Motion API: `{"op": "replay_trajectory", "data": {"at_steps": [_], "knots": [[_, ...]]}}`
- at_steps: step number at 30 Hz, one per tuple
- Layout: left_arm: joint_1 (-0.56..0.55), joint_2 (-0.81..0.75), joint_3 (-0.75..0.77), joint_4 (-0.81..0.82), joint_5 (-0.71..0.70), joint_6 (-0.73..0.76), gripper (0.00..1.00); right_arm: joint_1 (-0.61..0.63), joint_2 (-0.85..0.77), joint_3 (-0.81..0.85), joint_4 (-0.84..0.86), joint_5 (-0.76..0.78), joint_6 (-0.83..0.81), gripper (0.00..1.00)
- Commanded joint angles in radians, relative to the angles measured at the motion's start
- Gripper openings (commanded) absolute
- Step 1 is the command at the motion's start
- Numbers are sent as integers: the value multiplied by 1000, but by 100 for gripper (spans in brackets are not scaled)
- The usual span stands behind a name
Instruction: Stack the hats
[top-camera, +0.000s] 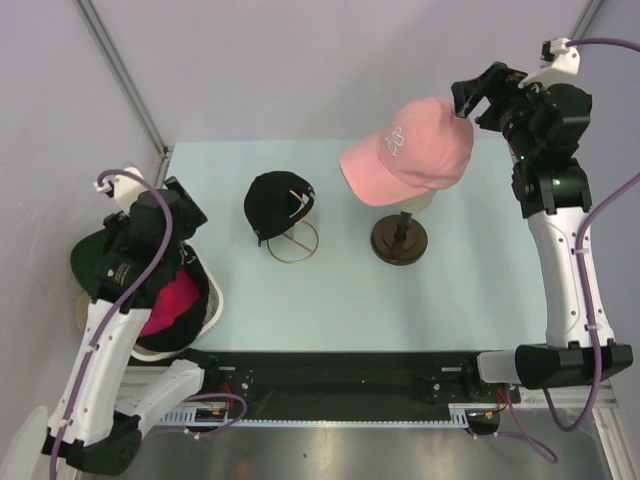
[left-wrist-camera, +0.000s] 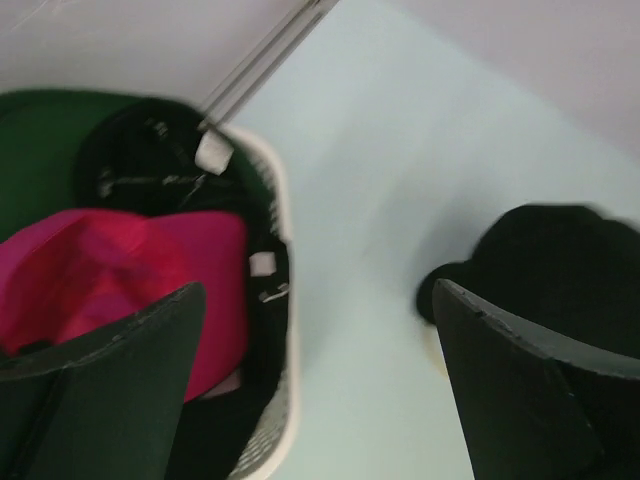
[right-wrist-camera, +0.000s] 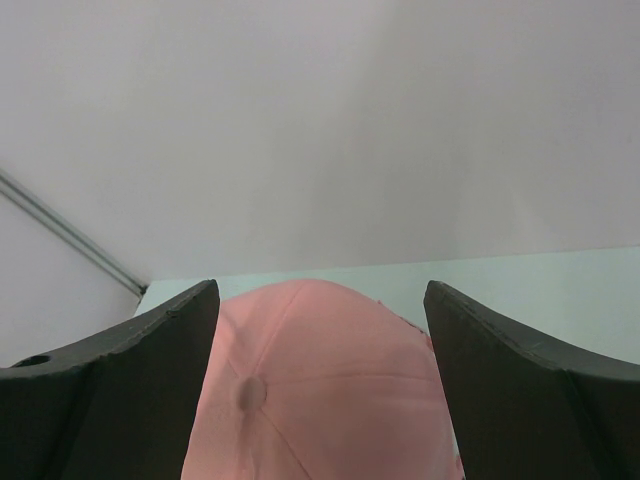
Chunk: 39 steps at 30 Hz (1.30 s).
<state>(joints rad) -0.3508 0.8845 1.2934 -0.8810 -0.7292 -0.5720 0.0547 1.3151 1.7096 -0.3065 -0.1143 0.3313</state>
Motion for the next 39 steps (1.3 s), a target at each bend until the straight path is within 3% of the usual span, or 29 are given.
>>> {"op": "replay_trajectory", "data": {"at_steps": [1,8,12,17,25,28,32,39], "knots": [[88,14,46,-290,-16,25,100,22,58,93,47,-30,8,89],[223,-135,-69,-404,-151,-65,100,28,116,143,69,-48,28,89],[315,-249,-149,-398,-222,-91,100,25,124,151,73,-59,20,89],[331,-323,-224,-306,-254,-49,99,30,128,159,63,-64,-15,89],[348,-334,-327,-113,-191,81,100,59,161,174,75,-94,14,89],[414,-306,-385,-26,-118,129,100,65,164,174,83,-105,26,89],[478,-214,-416,-13,-76,72,100,63,165,176,83,-104,25,90],[573,-85,-385,-99,-130,-81,100,65,176,192,93,-119,35,89]]}}
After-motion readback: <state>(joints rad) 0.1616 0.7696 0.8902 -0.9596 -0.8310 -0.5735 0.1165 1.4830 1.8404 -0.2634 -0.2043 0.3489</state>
